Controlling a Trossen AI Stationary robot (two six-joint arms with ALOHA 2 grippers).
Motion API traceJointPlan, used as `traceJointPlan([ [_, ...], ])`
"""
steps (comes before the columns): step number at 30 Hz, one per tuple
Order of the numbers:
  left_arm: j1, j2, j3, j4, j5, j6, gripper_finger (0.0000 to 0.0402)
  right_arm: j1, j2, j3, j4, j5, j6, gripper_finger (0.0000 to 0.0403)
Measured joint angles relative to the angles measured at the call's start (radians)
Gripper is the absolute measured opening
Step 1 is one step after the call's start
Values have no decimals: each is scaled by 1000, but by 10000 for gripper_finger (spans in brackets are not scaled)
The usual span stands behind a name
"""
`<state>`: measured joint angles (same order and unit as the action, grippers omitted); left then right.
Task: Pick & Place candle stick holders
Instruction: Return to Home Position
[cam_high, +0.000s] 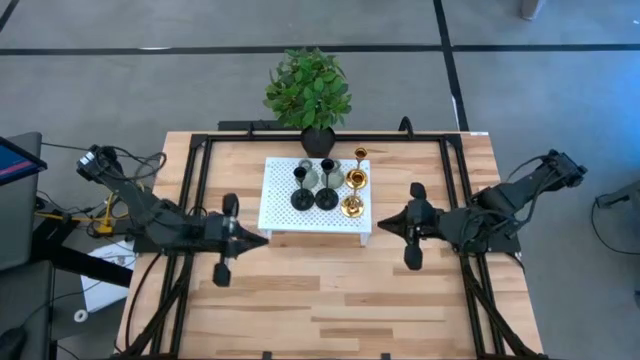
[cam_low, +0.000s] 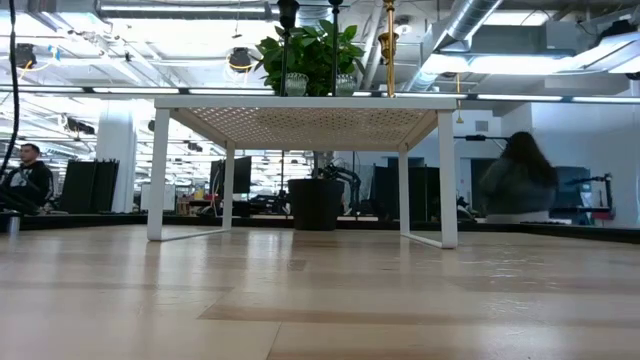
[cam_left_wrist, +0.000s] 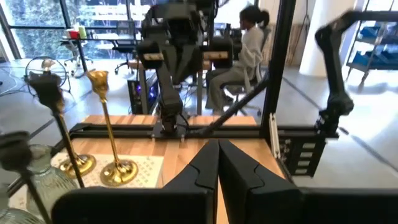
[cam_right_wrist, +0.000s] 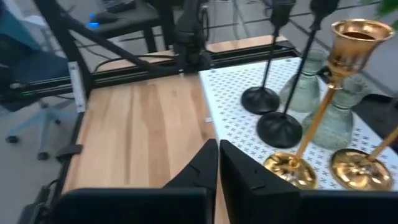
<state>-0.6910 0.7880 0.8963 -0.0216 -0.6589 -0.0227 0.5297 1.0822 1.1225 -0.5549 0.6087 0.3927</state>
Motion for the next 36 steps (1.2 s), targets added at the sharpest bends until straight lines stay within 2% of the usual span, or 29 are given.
traceJointPlan([
  [6, 0, -54, 0, -17, 0, 1, 8, 0, -11, 0, -23, -48, -31, 1],
  [9, 0, -68, 0, -84, 0, 4, 5, -14, -22, 1, -13, -101, -41, 1],
  [12, 0, -66, 0, -135, 1, 4, 6, -52, -25, 0, 4, -180, -69, 0],
  [18, 14, -55, 0, -135, 43, 15, 5, -177, -26, 0, 89, -371, -197, 0],
  [22, 50, -69, 0, -136, 46, 41, 4, -269, -32, 0, 83, -473, -218, 0],
  [28, 82, -146, 0, -161, 46, 76, 5, -325, -83, 0, 4, -468, -220, 0],
  [36, 82, -342, -11, -337, -7, 47, 4, -313, -209, 0, -99, -353, -235, 0],
])
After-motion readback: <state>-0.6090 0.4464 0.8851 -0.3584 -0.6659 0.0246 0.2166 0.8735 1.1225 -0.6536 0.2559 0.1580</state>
